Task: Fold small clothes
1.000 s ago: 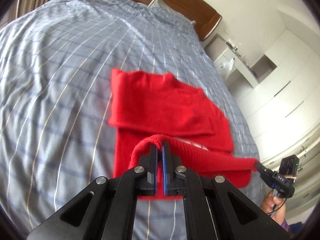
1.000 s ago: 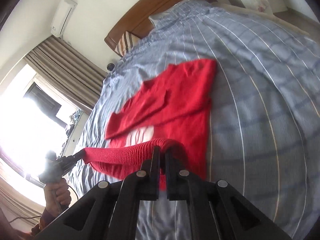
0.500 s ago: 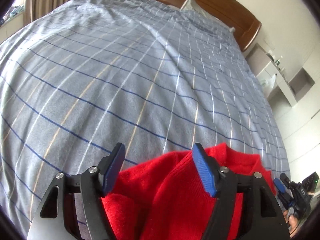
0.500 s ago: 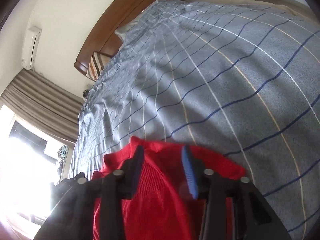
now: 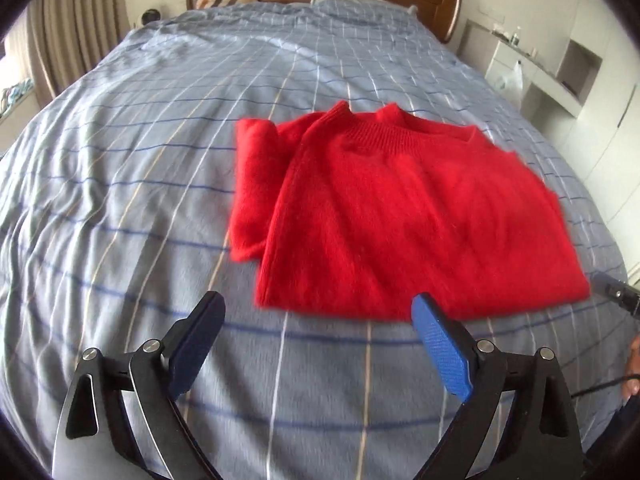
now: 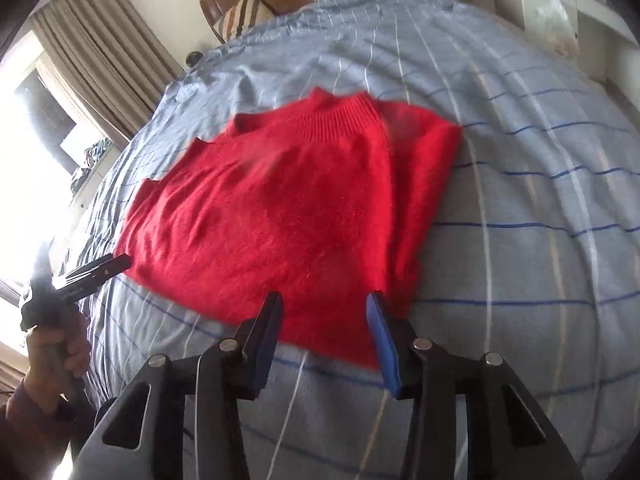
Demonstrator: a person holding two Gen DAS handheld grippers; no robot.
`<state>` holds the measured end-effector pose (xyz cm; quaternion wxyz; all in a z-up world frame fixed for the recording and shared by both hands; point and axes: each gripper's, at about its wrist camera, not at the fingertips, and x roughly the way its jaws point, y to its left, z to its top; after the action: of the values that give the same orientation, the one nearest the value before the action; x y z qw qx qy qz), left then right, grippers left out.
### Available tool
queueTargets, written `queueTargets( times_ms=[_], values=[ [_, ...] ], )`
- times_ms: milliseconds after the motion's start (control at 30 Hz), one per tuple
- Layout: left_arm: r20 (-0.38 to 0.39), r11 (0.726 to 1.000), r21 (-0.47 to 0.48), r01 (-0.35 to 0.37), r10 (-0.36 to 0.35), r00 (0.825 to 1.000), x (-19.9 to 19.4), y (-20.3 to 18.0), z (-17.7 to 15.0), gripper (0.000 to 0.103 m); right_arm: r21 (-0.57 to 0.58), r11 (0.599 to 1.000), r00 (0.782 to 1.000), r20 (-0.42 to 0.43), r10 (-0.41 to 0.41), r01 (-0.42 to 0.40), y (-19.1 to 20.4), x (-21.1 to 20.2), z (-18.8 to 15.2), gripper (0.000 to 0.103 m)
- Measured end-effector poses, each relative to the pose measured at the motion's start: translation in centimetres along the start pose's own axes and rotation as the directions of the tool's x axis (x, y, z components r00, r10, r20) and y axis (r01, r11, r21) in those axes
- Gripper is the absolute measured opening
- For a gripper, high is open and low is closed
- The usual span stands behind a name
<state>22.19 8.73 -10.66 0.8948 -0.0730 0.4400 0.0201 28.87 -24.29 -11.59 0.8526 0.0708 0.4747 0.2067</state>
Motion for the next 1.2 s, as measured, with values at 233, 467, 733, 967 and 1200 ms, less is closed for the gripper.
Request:
queueTargets(
  times_ms=[233, 467, 733, 967, 1200],
  values=[
    [0.060, 0.996, -0.002, -0.085, 0.085, 0.995, -3.9, -0.3, -2.5, 0.099, -0.153, 0.972, 0.933, 0.341, -0.117, 0.178, 4.4, -9.8, -5.7, 0.085],
    [0.079, 0.993, 0.017, -0.117, 0.115, 0.990, -4.7, -1.0, -2.9, 0.099, -0.146, 0.971, 0.932, 0.337, -0.131, 0.189, 5.1, -9.8, -8.1, 0.085],
    [0.079, 0.992, 0.021, -0.124, 0.122, 0.989, -4.6, -1.4, -3.3, 0.099, -0.168, 0.951, 0.904, 0.389, -0.178, 0.260, 5.7, -10.1, -9.0, 0.085],
    [0.001, 0.990, 0.034, -0.136, 0.136, 0.991, -0.2, 0.0, -5.8, 0.099, -0.125, 0.969, 0.942, 0.289, -0.168, 0.211, 3.2, -6.7, -9.6, 0.085],
    [0.125, 0.988, 0.105, -0.110, 0.096, 0.988, -0.5, 0.2, -9.5, 0.102, 0.003, 0.984, 0.957, 0.232, -0.176, 0.180, 0.0, -4.5, -10.0, 0.085]
  ],
)
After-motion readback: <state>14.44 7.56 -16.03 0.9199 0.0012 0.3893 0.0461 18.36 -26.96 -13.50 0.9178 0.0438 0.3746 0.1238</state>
